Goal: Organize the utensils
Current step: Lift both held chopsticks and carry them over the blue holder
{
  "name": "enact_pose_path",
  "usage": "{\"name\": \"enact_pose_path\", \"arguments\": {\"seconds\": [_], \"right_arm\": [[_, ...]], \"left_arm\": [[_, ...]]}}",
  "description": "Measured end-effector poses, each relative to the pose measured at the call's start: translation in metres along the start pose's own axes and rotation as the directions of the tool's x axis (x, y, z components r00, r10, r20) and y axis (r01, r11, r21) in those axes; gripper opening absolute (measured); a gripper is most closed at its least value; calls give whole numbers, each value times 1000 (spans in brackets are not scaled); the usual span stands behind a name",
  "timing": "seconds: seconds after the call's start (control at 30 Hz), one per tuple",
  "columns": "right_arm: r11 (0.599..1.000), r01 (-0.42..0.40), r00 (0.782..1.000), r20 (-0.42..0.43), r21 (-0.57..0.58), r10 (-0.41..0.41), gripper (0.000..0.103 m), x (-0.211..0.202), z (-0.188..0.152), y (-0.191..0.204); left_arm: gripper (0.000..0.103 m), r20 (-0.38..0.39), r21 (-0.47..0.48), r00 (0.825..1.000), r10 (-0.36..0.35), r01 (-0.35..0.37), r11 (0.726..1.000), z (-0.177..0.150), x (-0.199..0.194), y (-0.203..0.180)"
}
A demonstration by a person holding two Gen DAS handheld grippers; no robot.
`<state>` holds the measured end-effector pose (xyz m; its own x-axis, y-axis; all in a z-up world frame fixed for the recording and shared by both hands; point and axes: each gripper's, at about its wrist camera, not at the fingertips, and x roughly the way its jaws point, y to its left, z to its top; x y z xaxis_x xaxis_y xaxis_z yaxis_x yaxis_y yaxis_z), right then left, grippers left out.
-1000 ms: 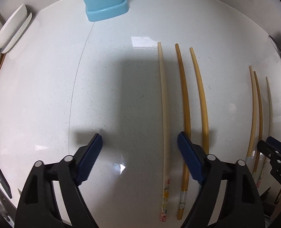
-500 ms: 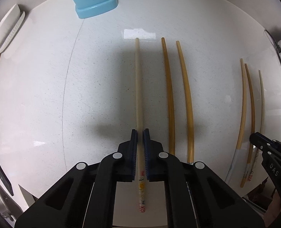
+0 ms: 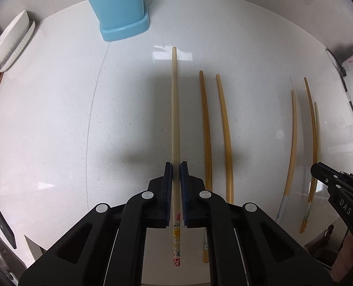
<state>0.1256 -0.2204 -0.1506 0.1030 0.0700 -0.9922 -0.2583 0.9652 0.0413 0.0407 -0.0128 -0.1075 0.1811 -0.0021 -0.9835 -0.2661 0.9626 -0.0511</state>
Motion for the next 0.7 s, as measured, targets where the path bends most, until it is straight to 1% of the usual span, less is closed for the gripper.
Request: {"name": "enact_pose_path", "arguments": {"seconds": [0.17, 0.33, 0.53, 0.7], "right_arm": [[1000, -22, 999, 49, -15, 23, 6, -16, 8, 4], [997, -51, 992, 110, -51, 56, 6, -35, 18, 11], [991, -75, 977, 190, -111, 96, 6, -57, 36, 25], [984, -89, 962, 243, -156, 126, 6, -71, 59, 32]], "left_arm": [[6, 55, -16, 998, -10, 11, 1000, 2, -19, 6], [6, 115, -37, 993, -13, 17, 999, 5, -43, 15], [6, 182, -74, 983, 4, 10, 997, 16, -62, 14], [6, 244, -96, 970, 5, 19, 995, 28, -78, 17]]}}
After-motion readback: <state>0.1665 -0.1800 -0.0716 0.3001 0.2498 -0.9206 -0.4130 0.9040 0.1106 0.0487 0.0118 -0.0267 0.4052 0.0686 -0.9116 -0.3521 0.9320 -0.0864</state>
